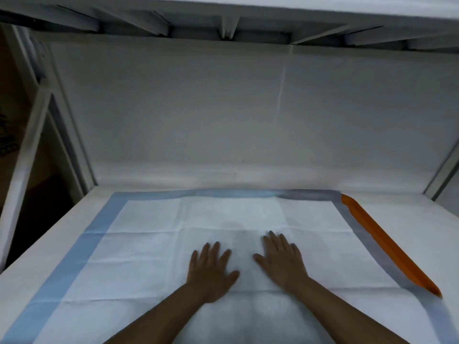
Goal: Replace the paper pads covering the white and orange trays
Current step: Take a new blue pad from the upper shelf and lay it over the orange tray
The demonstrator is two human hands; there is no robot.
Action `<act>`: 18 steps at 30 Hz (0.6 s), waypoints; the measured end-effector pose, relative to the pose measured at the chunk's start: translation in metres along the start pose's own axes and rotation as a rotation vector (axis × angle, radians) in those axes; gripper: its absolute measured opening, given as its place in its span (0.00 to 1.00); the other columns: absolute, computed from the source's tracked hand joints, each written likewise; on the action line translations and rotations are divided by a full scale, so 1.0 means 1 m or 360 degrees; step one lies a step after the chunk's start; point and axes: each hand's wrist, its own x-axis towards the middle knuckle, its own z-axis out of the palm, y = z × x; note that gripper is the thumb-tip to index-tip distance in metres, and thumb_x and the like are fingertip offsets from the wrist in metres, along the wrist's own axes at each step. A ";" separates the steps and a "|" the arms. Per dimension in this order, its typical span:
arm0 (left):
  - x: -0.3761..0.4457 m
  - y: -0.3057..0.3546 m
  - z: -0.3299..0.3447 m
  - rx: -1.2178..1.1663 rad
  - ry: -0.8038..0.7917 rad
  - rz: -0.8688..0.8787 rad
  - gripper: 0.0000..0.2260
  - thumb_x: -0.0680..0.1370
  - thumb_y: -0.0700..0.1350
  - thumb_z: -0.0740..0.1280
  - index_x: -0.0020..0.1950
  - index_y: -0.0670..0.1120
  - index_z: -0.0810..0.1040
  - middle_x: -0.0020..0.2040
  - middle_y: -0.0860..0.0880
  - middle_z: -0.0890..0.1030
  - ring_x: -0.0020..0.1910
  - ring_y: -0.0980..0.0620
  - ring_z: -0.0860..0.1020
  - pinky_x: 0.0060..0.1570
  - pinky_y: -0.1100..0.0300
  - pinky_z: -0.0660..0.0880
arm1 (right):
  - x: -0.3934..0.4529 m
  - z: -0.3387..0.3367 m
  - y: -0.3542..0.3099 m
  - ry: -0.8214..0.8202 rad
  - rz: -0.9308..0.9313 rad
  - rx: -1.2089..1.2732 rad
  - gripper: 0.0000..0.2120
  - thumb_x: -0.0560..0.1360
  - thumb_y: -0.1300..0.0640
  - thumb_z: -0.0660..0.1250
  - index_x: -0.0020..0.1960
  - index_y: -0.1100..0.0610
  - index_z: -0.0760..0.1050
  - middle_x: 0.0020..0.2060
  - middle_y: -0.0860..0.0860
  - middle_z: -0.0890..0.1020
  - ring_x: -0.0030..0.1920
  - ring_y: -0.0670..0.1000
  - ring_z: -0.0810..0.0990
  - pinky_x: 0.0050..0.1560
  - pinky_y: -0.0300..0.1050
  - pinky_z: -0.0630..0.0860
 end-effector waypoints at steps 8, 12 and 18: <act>-0.025 0.028 0.007 -0.0155 -0.0175 -0.0075 0.32 0.79 0.66 0.45 0.78 0.54 0.42 0.78 0.47 0.38 0.77 0.46 0.38 0.75 0.47 0.40 | -0.034 0.009 0.001 -0.0264 -0.0007 0.0049 0.70 0.44 0.20 0.21 0.78 0.55 0.45 0.78 0.51 0.46 0.77 0.51 0.44 0.76 0.51 0.43; -0.023 0.042 0.007 -0.0200 -0.0189 -0.0056 0.32 0.79 0.66 0.45 0.78 0.54 0.42 0.78 0.47 0.38 0.77 0.46 0.37 0.75 0.46 0.40 | -0.025 0.007 0.009 -0.0258 0.0011 0.0018 0.42 0.75 0.30 0.43 0.78 0.57 0.46 0.78 0.53 0.47 0.77 0.51 0.45 0.76 0.49 0.43; -0.020 0.055 0.004 -0.0265 -0.0213 -0.0029 0.31 0.79 0.65 0.45 0.78 0.53 0.43 0.78 0.47 0.40 0.77 0.47 0.39 0.75 0.46 0.41 | -0.006 0.003 0.014 -0.0293 0.0011 -0.0011 0.36 0.79 0.35 0.47 0.78 0.57 0.46 0.78 0.53 0.47 0.77 0.51 0.46 0.76 0.49 0.45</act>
